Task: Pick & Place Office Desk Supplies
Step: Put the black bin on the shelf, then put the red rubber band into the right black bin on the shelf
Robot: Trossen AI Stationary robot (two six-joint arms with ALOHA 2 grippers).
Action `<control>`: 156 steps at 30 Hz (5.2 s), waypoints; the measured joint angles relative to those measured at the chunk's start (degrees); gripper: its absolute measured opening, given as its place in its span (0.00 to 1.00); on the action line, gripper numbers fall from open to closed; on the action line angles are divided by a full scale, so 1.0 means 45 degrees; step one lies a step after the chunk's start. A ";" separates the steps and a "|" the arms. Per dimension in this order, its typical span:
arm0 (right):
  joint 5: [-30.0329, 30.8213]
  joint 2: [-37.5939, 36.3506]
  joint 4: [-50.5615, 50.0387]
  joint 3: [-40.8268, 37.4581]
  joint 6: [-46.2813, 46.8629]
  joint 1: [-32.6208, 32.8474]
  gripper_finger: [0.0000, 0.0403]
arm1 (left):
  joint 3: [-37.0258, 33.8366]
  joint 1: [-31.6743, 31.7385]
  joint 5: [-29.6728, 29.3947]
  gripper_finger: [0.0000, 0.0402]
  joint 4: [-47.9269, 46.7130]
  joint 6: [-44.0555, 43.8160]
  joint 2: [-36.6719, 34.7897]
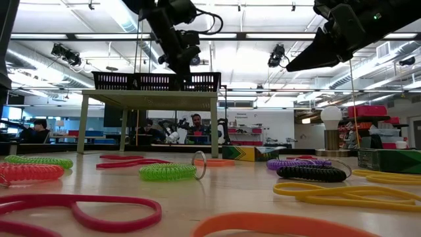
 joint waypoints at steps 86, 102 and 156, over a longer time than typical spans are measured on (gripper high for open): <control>-0.0848 0.0044 0.0092 0.0000 0.1869 -0.0714 0.03 | -1.0520 -1.0044 0.0973 0.03 1.8093 -0.5236 0.0913; -0.0845 0.0044 -0.0126 0.0000 0.1770 -0.0685 0.03 | -0.8902 -1.2666 -0.5056 0.17 1.1456 -0.8717 0.1885; -0.1156 0.0044 0.0620 0.0000 -0.1523 -0.1287 0.03 | -0.6717 -1.0875 -0.1629 0.01 0.3153 -0.8453 -0.0917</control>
